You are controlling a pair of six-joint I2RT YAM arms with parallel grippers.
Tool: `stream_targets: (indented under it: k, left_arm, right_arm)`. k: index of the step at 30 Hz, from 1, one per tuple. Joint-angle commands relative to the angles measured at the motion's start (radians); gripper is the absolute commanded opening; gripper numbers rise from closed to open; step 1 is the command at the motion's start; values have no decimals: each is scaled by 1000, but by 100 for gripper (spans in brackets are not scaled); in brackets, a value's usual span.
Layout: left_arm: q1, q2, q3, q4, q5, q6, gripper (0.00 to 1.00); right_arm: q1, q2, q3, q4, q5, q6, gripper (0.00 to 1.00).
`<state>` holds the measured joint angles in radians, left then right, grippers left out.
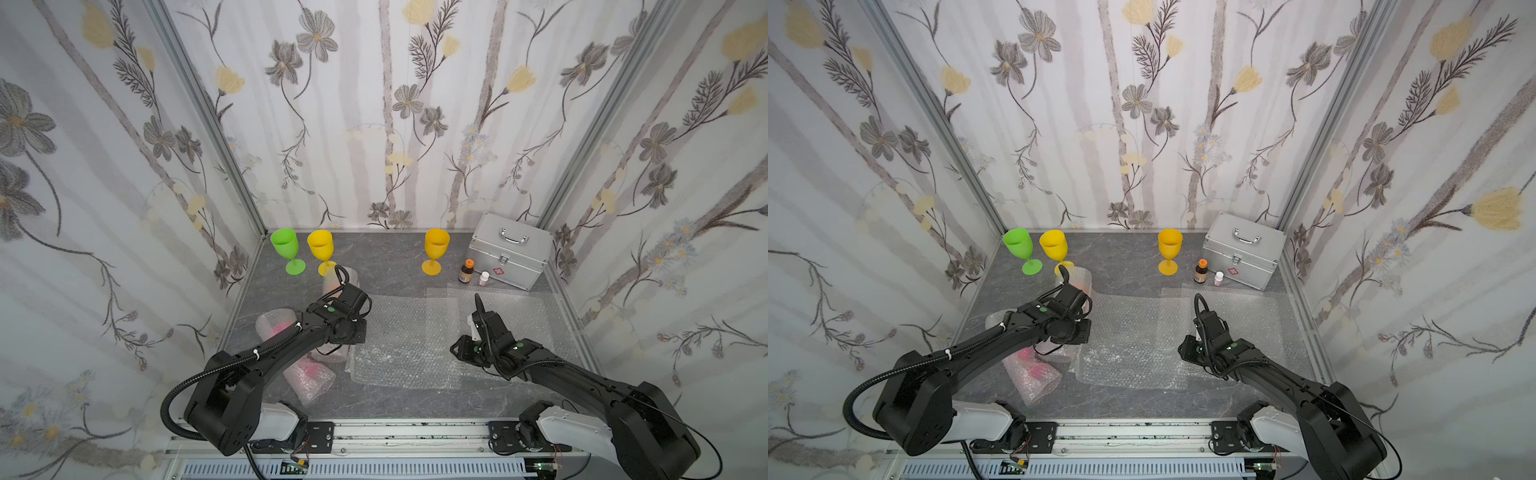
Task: Unpack wine glasses from bubble wrap
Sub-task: Pick up the bubble wrap from the center of the board, then place the bubble wrap at the center of the board.
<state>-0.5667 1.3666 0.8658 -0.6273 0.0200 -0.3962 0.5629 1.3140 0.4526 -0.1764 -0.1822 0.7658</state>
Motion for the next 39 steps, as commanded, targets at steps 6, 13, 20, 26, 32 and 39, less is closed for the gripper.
stream_targets:
  k: [6,13,20,26,32,39]
  left_arm:
    - [0,-55,-18,37,1,-4,3]
    - [-34,-194,-55,111,-33,1,2]
    - [-104,-267,-45,145,-97,4,1]
    - [-171,-182,20,175,-64,-25,1]
    - [-234,-57,85,262,-21,-34,1]
    - [-298,107,190,325,22,-30,1]
  right_arm:
    - [6,-3,25,43,10,0,11]
    - [5,-101,58,-63,151,-21,1]
    - [-9,-191,92,-177,255,-22,0]
    - [-99,-258,144,-335,375,-23,0]
    - [-256,-330,199,-409,454,-84,0]
    - [-391,-315,265,-425,515,-168,0]
